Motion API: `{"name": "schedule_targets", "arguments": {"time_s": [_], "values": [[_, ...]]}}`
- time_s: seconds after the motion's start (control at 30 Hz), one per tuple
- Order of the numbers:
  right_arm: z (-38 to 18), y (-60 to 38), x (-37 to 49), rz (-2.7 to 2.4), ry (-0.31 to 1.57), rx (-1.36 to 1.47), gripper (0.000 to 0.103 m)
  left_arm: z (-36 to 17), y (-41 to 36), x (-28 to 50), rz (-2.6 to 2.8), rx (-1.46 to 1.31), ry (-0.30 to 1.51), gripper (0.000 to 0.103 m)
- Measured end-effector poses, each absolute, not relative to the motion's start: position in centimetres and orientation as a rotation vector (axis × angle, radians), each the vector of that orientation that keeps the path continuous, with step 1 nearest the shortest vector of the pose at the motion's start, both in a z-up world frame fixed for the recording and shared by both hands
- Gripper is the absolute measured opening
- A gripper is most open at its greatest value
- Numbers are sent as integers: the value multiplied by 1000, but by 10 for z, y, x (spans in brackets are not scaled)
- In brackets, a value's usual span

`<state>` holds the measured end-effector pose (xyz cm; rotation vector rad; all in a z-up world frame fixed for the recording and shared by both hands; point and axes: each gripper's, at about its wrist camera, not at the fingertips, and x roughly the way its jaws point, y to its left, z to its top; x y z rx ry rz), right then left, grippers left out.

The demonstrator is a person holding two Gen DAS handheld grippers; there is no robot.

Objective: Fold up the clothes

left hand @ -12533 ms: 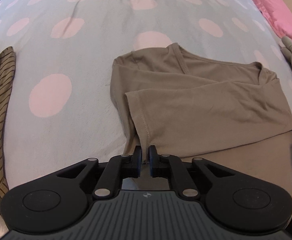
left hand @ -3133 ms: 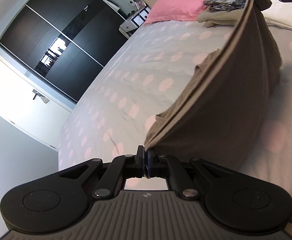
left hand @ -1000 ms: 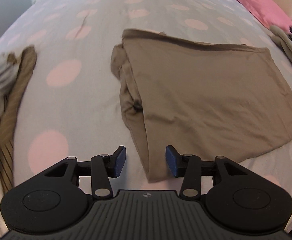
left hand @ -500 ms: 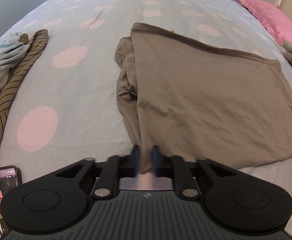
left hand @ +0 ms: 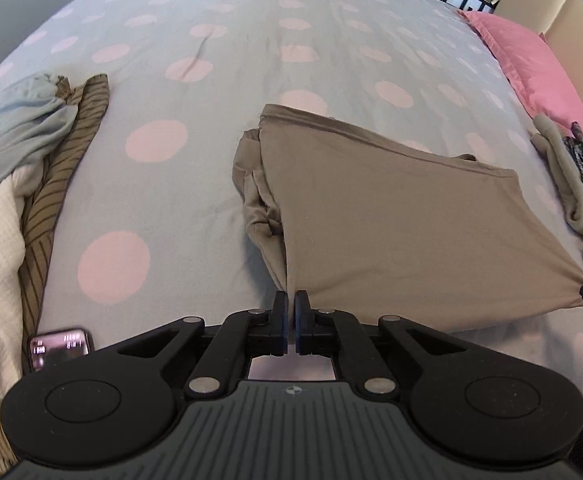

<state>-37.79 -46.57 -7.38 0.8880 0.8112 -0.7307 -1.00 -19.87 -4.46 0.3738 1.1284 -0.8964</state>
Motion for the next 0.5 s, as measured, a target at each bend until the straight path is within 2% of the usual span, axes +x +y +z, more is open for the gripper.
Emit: {"name": "schedule_targets", "arguments": {"time_s": [0.2, 0.5], "values": [[-80, -434, -401, -738, 903, 874, 4, -57, -177, -36, -905, 495, 1184, 1], [-116, -406, -395, -745, 1070, 756, 4, -99, -183, -68, -877, 761, 1139, 1]]}}
